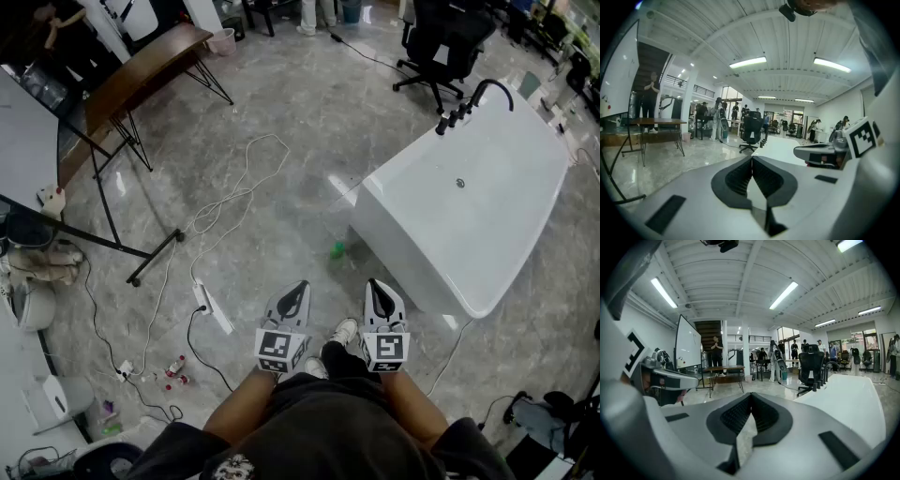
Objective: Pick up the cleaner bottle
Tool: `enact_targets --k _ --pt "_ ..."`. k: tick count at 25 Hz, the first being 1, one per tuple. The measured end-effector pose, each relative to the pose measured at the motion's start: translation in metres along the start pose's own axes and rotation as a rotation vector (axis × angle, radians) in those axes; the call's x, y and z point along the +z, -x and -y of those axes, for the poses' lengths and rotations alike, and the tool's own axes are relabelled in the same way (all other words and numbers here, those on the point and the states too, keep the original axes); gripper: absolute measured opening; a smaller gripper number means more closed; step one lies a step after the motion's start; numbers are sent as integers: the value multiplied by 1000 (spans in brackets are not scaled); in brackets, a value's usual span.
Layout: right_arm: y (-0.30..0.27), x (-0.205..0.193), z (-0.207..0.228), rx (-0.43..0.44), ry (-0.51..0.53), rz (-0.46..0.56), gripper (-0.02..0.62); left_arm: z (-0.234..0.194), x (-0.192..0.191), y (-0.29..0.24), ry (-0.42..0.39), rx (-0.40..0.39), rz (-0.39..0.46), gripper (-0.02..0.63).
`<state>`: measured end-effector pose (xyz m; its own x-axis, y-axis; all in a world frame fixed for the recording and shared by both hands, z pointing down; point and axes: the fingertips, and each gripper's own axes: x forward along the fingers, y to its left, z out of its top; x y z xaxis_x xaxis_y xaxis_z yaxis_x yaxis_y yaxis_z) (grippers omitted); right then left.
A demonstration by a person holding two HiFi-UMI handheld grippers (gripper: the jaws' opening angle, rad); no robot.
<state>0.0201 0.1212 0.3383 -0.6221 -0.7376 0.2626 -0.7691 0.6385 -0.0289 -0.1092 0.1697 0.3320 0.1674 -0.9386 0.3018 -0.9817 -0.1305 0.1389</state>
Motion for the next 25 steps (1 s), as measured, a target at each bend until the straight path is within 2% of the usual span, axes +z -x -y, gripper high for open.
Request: enact_targets --k 6,13,19,25 --pt "-50 -3 39 -15 -11 -10 18 -12 1 -71 -7 -20 -29 6" --pt "-94 -20 58 -83 -38 -38 18 -32 -7 -142 -53 -118 -60 6" --pt "-141 -63 69 -124 -31 -43 18 -54 -69 -193 -82 -189 -87 6" --pt "-186 -168 79 -148 -24 -59 18 -76 -174 -252 -89 -222 -104 8"
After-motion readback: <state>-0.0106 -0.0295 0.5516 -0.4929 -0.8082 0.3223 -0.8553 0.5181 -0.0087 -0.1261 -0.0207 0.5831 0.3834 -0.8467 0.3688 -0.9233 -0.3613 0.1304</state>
